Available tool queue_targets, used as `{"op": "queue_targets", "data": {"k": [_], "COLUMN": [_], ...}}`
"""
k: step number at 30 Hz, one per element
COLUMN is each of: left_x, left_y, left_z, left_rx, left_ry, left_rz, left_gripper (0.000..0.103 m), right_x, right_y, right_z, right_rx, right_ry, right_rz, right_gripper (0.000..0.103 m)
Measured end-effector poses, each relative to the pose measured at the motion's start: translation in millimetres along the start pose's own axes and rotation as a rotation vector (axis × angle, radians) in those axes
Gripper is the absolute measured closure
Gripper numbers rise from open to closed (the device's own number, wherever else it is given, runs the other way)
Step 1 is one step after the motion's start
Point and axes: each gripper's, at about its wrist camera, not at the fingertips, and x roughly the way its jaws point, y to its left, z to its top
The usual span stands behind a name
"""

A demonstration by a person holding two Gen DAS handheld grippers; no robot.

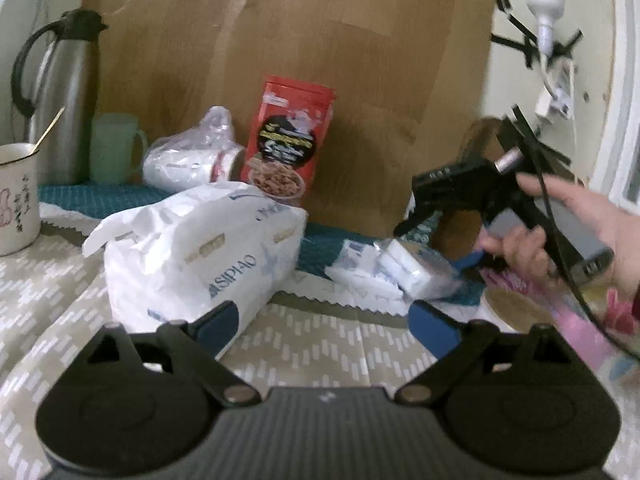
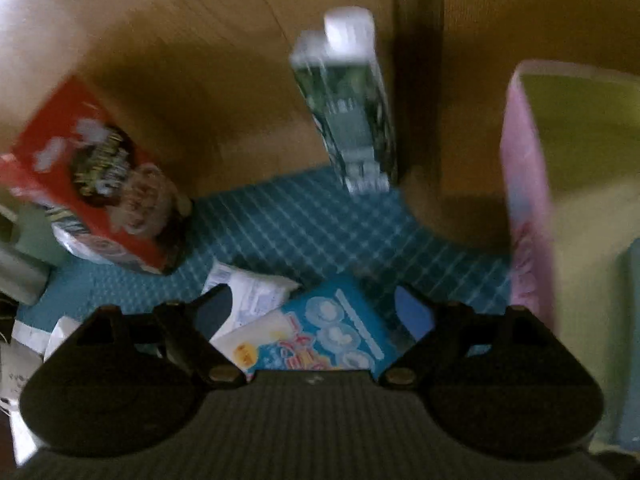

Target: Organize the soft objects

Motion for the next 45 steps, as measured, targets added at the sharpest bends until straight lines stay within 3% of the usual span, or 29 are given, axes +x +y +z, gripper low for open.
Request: {"op": "queue_targets", "data": {"k": [2,6,10,15,17,20,22,24,26,29,30,32,33,37,39,42,45], "left_x": [-2,-13,-27,-42,-46,-48,-48,-46,-41,-42,-43,-45,-46,-45,-43,-44,-48], "left_y": [7,23,39,71,82,90,93,93,91,88,87,87,88,83,73,46,11], "left_z": [2,6,7,5,2,-4,-6,-6,-6,-7,-7,-8,-8,-8,-8,-10,-22], "left_rx": [-0.038,-0.125,-0.206,-0.354,-0.392,-0.409,-0.427,-0.423,-0.413,-0.391,-0.386,-0.385,-0.386,-0.355,-0.294,-0.164,-0.101], "left_ry": [-0.022,-0.091,-0.148,-0.144,-0.127,-0.104,-0.1,-0.097,-0.081,-0.08,-0.085,-0.091,-0.092,-0.064,-0.029,0.056,0.142], "left_rz": [0.008,0.033,0.059,0.011,-0.001,0.016,0.003,0.011,0.002,-0.014,-0.021,-0.035,-0.048,-0.118,-0.194,-0.29,-0.401], "left_gripper": [0.008,0.009,0.009,0.012,0.012,0.012,0.012,0.012,0.012,0.012,0.012,0.014,0.016,0.029,0.029,0.029,0.029], "right_x": [1,-19,-34,-57,-68,-83,-85,-80,-69,-37,-26,-11,-15,-42,-63,-94,-118], "right_y": [4,29,58,74,80,90,91,95,102,108,110,109,108,100,83,40,0], "right_z": [-6,-39,-90,-158,-188,-229,-235,-228,-217,-190,-180,-171,-171,-220,-251,-275,-294], "right_rx": [-0.002,-0.11,-0.282,-0.455,-0.619,-0.901,-0.956,-0.983,-1.023,-1.02,-0.994,-0.929,-0.909,-1.073,-1.153,-1.121,-1.036], "right_ry": [0.051,0.068,0.099,0.102,0.064,-0.087,-0.164,-0.239,-0.301,-0.214,-0.167,-0.085,-0.078,-0.052,-0.075,-0.09,-0.148], "right_rz": [0.072,0.168,0.2,0.236,0.219,0.116,0.059,0.036,0.009,-0.027,-0.04,-0.013,0.023,0.109,0.119,0.121,0.076], "right_gripper": [0.015,0.016,0.016,0.015,0.016,0.016,0.016,0.014,0.005,0.004,0.005,0.031,0.032,0.034,0.033,0.031,0.03]}}
